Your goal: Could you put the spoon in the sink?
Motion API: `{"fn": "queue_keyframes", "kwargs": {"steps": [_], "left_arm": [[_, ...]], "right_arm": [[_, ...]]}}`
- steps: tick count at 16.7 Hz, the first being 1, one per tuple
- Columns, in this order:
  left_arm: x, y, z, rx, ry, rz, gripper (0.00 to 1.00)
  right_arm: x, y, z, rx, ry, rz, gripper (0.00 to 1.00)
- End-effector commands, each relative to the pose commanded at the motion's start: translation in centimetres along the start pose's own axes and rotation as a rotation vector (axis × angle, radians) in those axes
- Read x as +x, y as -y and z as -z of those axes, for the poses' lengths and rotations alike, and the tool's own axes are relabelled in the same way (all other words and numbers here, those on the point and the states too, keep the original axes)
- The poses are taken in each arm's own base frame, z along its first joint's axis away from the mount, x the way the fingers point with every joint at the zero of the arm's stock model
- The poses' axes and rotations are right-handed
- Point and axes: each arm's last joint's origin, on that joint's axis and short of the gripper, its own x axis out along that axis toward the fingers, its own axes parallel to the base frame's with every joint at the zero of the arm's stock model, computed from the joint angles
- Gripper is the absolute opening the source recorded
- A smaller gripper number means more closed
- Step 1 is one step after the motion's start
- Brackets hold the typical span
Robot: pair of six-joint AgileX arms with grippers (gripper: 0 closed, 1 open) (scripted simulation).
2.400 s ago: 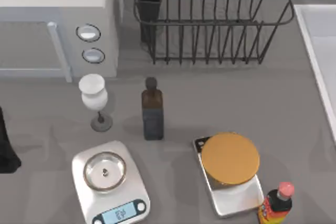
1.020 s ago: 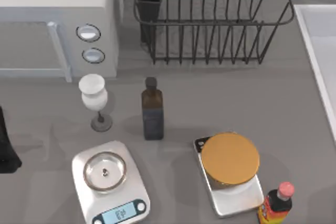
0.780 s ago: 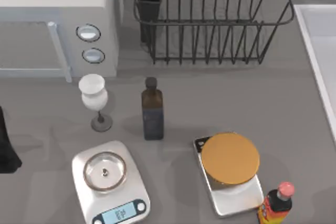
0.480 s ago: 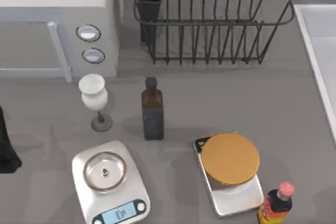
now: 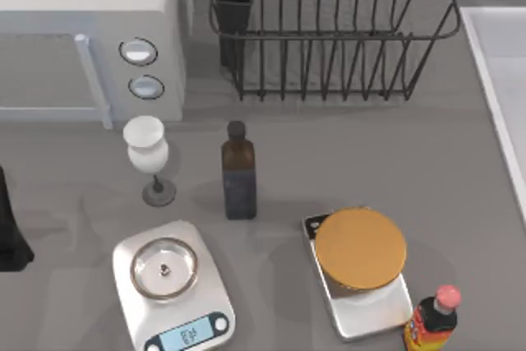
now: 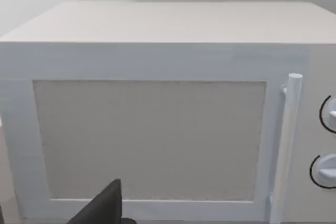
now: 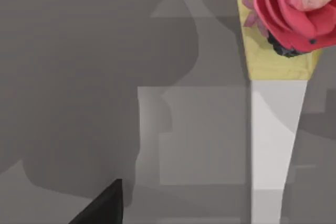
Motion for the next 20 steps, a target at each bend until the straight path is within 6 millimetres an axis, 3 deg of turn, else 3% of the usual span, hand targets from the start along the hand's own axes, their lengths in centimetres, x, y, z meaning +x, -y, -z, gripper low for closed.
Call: {"fn": "queue_keyframes", "kwargs": {"steps": [3, 7, 20], "left_arm": [[0.0, 0.0, 0.0, 0.000, 0.000, 0.000, 1.00], [0.0, 0.0, 0.0, 0.000, 0.000, 0.000, 1.00], [0.0, 0.0, 0.0, 0.000, 0.000, 0.000, 1.00]], "right_arm": [[1.7, -0.3, 0.3, 0.000, -0.006, -0.007, 1.00], [1.8, -0.3, 0.3, 0.000, -0.006, -0.007, 1.00], [1.8, -0.3, 0.3, 0.000, -0.006, -0.007, 0.02]]}}
